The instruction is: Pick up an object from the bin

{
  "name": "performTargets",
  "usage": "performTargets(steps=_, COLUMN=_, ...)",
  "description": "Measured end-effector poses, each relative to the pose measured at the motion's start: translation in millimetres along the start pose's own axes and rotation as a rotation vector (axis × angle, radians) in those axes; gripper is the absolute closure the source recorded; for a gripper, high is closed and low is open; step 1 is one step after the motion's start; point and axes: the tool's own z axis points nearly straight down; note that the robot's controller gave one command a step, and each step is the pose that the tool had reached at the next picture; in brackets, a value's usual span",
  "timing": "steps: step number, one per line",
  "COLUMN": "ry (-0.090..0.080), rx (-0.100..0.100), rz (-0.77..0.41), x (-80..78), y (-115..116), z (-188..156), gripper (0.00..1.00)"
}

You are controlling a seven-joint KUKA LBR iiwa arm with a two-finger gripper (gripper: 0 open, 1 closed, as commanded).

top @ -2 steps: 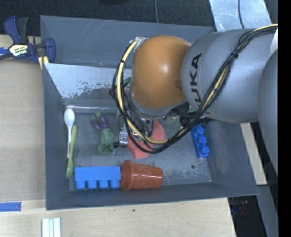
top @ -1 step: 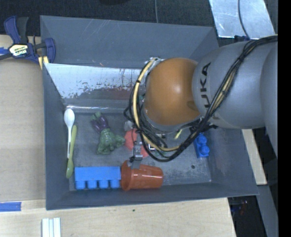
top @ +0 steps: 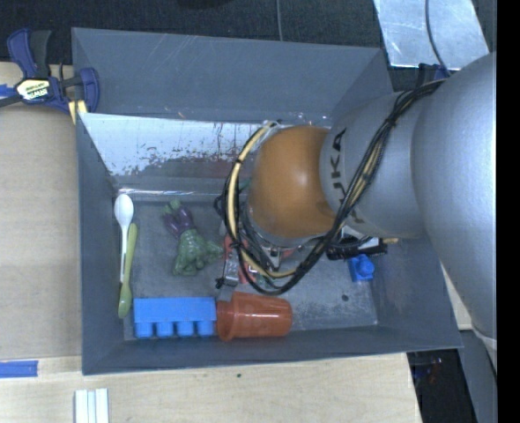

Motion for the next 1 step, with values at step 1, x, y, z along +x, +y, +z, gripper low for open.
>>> performTargets(steps=1, ry=0.009, rx=0.004, rz=0.022, x=7.7, y=-2.9, z=67.1, gripper=0.0)
